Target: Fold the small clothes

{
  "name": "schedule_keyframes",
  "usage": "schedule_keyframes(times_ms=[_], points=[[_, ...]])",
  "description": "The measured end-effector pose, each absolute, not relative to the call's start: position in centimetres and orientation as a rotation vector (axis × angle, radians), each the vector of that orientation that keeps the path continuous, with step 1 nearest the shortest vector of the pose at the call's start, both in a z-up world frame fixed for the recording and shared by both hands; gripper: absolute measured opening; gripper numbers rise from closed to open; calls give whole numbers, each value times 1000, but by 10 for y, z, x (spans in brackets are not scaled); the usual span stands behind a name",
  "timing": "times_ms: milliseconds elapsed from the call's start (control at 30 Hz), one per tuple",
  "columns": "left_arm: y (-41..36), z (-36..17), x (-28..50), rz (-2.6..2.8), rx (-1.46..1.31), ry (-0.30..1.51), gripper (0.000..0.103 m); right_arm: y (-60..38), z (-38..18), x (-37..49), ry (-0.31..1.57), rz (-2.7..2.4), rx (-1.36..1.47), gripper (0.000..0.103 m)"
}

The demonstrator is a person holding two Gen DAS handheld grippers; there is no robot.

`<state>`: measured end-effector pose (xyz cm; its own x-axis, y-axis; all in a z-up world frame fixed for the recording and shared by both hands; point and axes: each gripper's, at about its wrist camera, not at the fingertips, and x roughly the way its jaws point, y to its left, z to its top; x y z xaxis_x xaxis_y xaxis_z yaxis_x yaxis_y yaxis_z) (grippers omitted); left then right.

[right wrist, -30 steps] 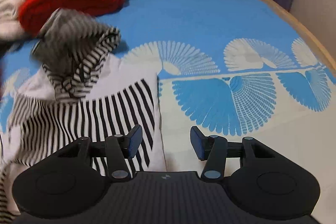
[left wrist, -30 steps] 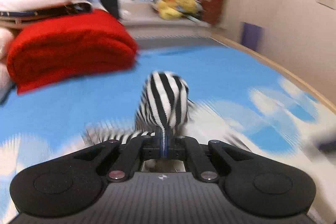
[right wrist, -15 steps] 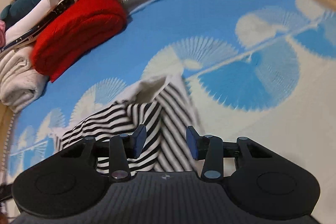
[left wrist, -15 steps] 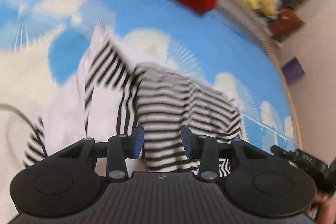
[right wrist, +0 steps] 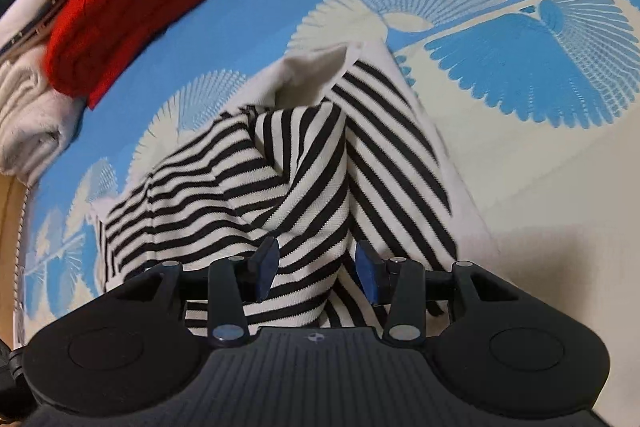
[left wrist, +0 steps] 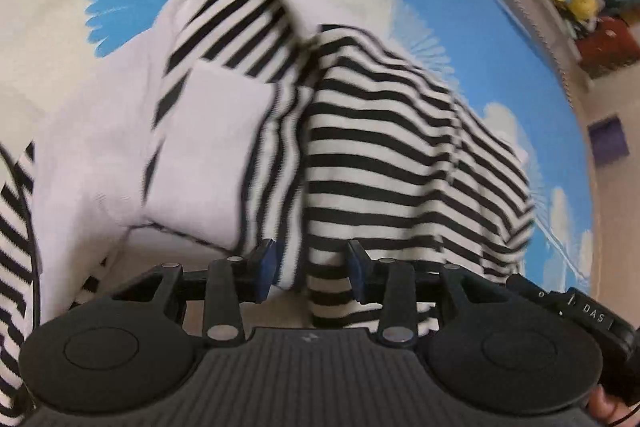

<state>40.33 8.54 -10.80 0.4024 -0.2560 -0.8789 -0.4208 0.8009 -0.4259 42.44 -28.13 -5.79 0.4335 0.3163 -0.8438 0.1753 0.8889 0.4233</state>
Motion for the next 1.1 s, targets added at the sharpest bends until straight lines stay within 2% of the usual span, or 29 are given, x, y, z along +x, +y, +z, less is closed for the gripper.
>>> schedule_keyframes(times_ms=[100, 133, 167, 200, 267, 333, 467, 533, 567, 633, 700, 767, 800, 833, 900, 933, 967, 1100], points=[[85, -111, 405, 111, -678, 1185, 40, -274, -69, 430, 1151, 67, 456, 45], [85, -109, 406, 104, -669, 1182, 37, -271, -72, 431, 1154, 60, 438, 39], [86, -107, 407, 96, -665, 1168, 18, -268, -75, 432, 1148, 42, 409, 16], [87, -103, 409, 85, -660, 1153, 0, -264, -76, 432, 1144, 35, 378, 6], [93, -89, 407, 92, -653, 1103, 0, -256, -73, 430, 1118, 56, 345, 1], [100, -64, 404, 87, -631, 999, 0, -251, -62, 427, 1072, 114, 356, 1], [116, -10, 387, 72, -586, 769, 0, -265, -23, 414, 926, 244, 546, 0], [125, -1, 379, 75, -605, 731, 0, -284, -16, 407, 900, 283, 722, 0], [129, -3, 378, 86, -607, 748, 0, -296, -21, 405, 913, 297, 845, 0], [130, -26, 385, 139, -553, 932, 3, -312, -42, 400, 1005, 241, 955, 0], [130, -62, 393, 204, -476, 1170, 6, -316, -69, 397, 1212, 102, 840, 1], [134, -77, 389, 232, -497, 1217, 6, -320, -88, 392, 1327, -8, 755, 5], [137, -77, 388, 234, -537, 1201, 11, -323, -89, 392, 1333, -27, 752, 5], [138, -74, 388, 216, -564, 1175, 15, -324, -84, 393, 1308, -20, 748, 8], [138, -66, 389, 192, -594, 1109, 40, -323, -67, 397, 1215, 15, 704, 20], [140, -65, 388, 192, -612, 1085, 42, -322, -57, 397, 1159, 31, 679, 32], [139, -65, 387, 192, -634, 1074, 43, -320, -50, 399, 1110, 44, 650, 39], [136, -79, 392, 162, -761, 1103, 43, -306, -48, 411, 1066, 108, 548, 41]])
